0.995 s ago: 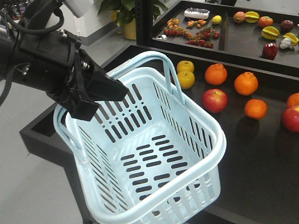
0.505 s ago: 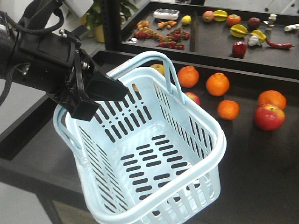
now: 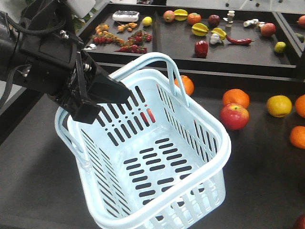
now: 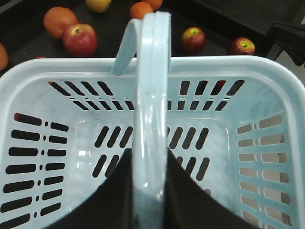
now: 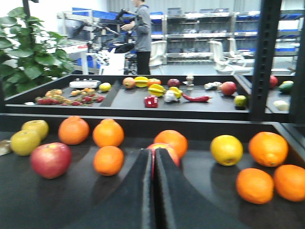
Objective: Pick three apples into basket with both arms
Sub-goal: 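Approach the table of apples and oranges holding the basket aloft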
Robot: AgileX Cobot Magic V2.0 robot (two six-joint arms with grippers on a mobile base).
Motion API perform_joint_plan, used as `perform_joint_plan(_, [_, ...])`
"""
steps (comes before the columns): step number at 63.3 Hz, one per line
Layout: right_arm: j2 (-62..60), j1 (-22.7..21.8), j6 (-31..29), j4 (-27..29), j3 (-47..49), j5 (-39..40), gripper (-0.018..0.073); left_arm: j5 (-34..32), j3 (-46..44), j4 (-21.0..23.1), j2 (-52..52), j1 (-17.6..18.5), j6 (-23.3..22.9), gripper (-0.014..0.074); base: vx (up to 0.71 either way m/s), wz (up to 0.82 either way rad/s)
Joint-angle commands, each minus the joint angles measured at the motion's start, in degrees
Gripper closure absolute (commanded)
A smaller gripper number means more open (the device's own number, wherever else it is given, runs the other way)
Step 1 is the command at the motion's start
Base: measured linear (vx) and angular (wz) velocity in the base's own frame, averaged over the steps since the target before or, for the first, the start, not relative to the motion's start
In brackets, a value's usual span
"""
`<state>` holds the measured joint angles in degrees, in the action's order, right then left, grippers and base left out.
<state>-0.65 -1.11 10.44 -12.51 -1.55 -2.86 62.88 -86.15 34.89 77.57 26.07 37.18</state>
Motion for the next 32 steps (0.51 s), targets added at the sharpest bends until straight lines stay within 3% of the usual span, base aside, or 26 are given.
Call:
perform_joint_plan(1, [-0.68,-0.38,-0.47,-0.51,-0.77,4.05,0.0564,-3.49,-1.57,3.31,-1.95,0.31,-0.62,0.0603,0.08,-0.27])
perform_joint_plan(32, [-0.68,-0.38,-0.47,-0.51,-0.77,4.05,0.0564,-3.49,-1.57,3.31,-1.95,0.31,-0.62,0.0603,0.07,-0.24])
